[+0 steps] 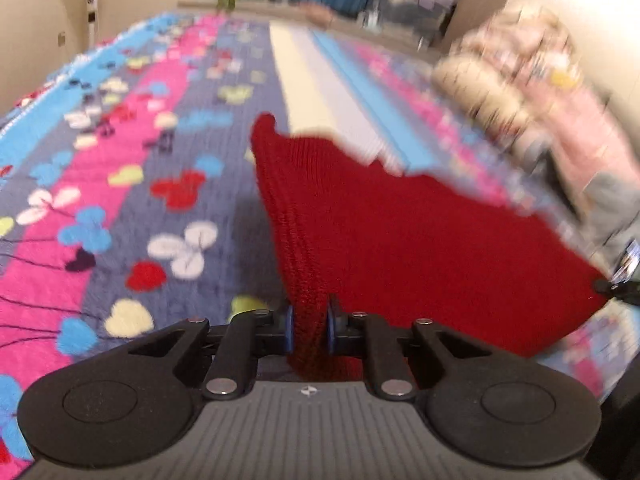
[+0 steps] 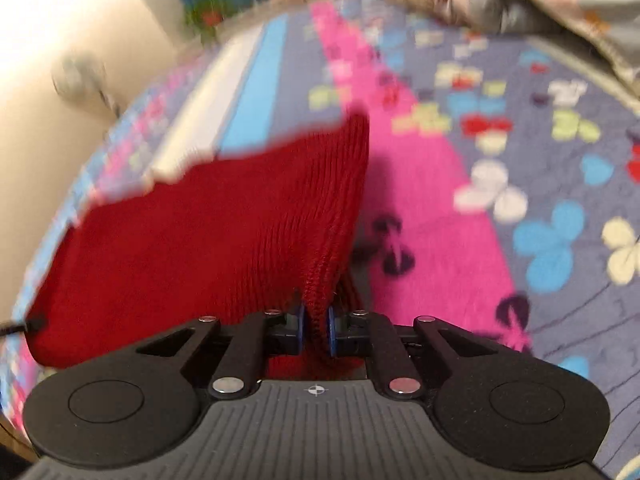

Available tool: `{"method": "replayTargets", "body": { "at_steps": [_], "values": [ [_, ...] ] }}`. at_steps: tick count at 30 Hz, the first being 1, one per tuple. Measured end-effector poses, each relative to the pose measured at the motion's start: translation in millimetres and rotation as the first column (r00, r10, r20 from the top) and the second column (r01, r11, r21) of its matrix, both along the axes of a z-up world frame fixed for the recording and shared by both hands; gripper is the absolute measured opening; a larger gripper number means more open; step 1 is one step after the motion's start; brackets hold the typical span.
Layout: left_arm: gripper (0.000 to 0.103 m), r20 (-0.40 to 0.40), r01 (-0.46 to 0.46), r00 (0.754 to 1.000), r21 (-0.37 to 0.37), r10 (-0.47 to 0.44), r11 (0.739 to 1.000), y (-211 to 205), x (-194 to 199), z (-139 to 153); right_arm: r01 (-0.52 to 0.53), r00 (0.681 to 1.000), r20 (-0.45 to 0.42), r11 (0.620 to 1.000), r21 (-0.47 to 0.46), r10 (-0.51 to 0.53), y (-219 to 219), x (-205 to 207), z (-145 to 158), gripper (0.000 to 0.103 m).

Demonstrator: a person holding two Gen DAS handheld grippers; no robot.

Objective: Fold small clothes

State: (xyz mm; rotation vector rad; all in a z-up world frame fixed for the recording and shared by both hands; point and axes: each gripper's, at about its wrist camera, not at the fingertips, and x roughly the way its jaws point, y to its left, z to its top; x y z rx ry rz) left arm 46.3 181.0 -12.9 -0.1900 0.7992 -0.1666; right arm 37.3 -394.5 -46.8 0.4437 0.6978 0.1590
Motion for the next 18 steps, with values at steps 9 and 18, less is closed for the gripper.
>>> {"method": "replayTargets", "body": {
  "at_steps": [9, 18],
  "values": [
    [0.021, -0.171, -0.172, 0.97, 0.014, 0.172, 0.985, 24.2, -12.8, -32.6, -0.028, 0.973, -0.23, 0.99, -0.136, -0.004, -2.4, 7.0, -35.8, 0.02],
    [0.022, -0.038, -0.023, 0.999, 0.044, 0.025, 0.999, -8.0, -19.2, -18.0, 0.019, 0.997, 0.079, 0.952, -0.305, 0.006, 21.7, -21.1, 4.6, 0.035]
  ]
}}
